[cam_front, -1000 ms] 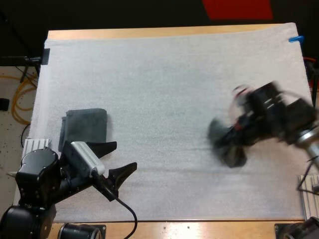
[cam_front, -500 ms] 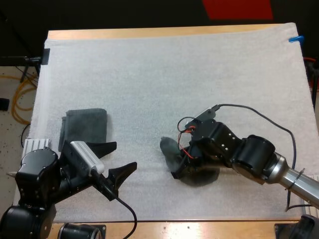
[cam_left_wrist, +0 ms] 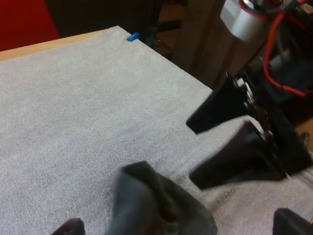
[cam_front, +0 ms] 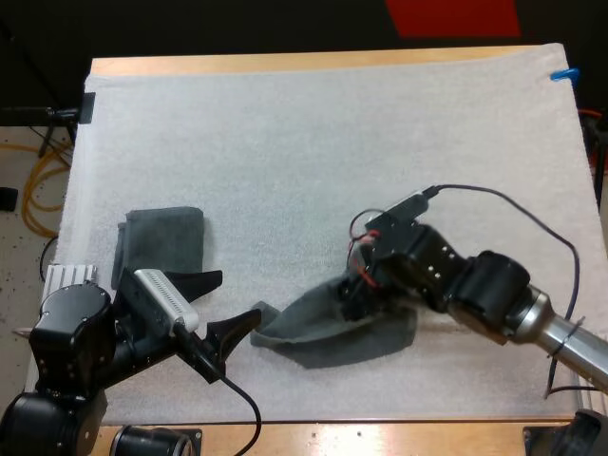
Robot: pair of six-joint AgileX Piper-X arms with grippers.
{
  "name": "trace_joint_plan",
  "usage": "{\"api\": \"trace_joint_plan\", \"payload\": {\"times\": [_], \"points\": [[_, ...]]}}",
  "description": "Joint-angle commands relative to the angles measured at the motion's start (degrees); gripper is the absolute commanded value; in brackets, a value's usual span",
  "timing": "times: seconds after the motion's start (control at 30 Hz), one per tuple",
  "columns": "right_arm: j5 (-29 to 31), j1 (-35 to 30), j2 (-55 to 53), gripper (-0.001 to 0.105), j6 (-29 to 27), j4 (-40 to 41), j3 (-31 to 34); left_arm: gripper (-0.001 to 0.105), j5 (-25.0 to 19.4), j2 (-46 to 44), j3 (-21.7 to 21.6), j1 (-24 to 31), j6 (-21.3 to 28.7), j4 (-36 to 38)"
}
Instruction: Pick towel from pile fold and stack
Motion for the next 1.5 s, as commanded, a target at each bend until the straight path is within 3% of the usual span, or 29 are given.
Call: {"api": "trace_joint_plan", "payload": {"times": [0.0,0.17,0.33,0.53,0.73,0.9,1.03,1.2,1.33,1.4,1.47], "points": [[0.26,-2.28,-0.25,0.083,-0.16,0.61,-0.28,0.072,0.35,-0.1,-0.39,-0.23,-0.22,-0.15],[-1.46,-8.84,1.76,0.083,-0.07,2.94,0.34,0.072,0.35,-0.1,-0.39,-0.23,-0.23,-0.15],[-16.36,-12.41,3.79,0.073,-0.07,4.88,3.67,0.072,0.35,-0.1,-0.39,-0.23,-0.23,0.4],[-17.43,-10.89,3.78,0.055,2.19,1.23,10.04,0.072,0.35,-0.1,-0.39,-0.23,-0.23,3.7],[-18.09,-10.89,5.03,0.055,7.4,-7.44,17.12,0.072,0.35,-0.1,-0.39,-0.23,0.45,6.27],[-20.73,-10.89,10.37,0.055,8.01,-13.07,18.06,0.072,0.35,-0.1,-0.39,-0.23,2.12,6.29],[-22.71,-10.89,15.53,0.055,11.89,-17.13,18.06,0.072,0.35,-0.1,-0.39,-0.23,2.4,6.29],[-23.19,-10.89,20.44,0.055,13.41,-17.58,18.06,0.072,0.35,-0.1,-0.39,-0.23,2.49,6.29],[-27.17,-10.89,21.62,0.055,13.94,-19.52,18.06,0.072,0.32,-0.1,-0.39,-0.23,3.38,6.29],[-27.28,-10.89,21.61,0.051,14.17,-20.37,18.06,0.072,0.16,-0.1,-0.39,-0.23,3.7,6.29],[-27.03,-10.89,21.61,0.038,14.51,-20.96,18.06,0.072,0.09,-0.1,-0.39,-0.23,3.78,6.29]]}}
